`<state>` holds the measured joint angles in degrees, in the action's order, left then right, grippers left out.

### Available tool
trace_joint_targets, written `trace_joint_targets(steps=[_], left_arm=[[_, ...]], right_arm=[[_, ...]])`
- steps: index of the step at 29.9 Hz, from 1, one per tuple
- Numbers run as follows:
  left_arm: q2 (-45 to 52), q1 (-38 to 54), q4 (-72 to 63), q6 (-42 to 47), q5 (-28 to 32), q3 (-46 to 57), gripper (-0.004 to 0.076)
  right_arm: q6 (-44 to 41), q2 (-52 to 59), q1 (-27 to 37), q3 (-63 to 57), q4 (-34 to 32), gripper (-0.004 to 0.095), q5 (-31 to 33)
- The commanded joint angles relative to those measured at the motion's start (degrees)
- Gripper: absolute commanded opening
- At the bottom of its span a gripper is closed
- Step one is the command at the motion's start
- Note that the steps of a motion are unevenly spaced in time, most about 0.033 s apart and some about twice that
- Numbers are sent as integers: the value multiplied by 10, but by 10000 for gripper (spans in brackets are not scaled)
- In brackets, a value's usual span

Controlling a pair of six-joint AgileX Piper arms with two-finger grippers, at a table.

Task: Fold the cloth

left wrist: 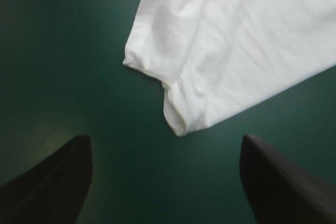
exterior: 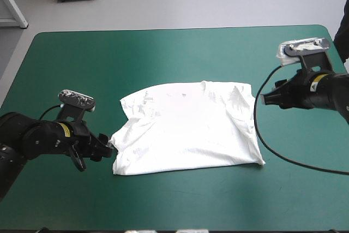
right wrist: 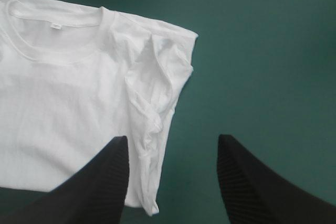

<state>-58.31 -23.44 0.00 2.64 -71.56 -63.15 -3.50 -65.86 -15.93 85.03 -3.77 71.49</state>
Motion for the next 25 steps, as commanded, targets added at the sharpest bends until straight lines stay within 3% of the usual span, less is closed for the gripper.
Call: trace_joint_targets(steps=[1,7,16,25], left_arm=[[-11,-4,14,9,-16,31,564],[-51,-4,9,31,91,103,564],[-120,-4,-35,56,207,179,564],[-200,-4,-40,58,249,191,563]], right_arm=[[-24,43,2,-38,-33,498,0],[-40,75,2,-123,-61,498,-4],[-40,75,2,-132,-62,496,-17],[-40,75,2,-135,-66,496,-18]])
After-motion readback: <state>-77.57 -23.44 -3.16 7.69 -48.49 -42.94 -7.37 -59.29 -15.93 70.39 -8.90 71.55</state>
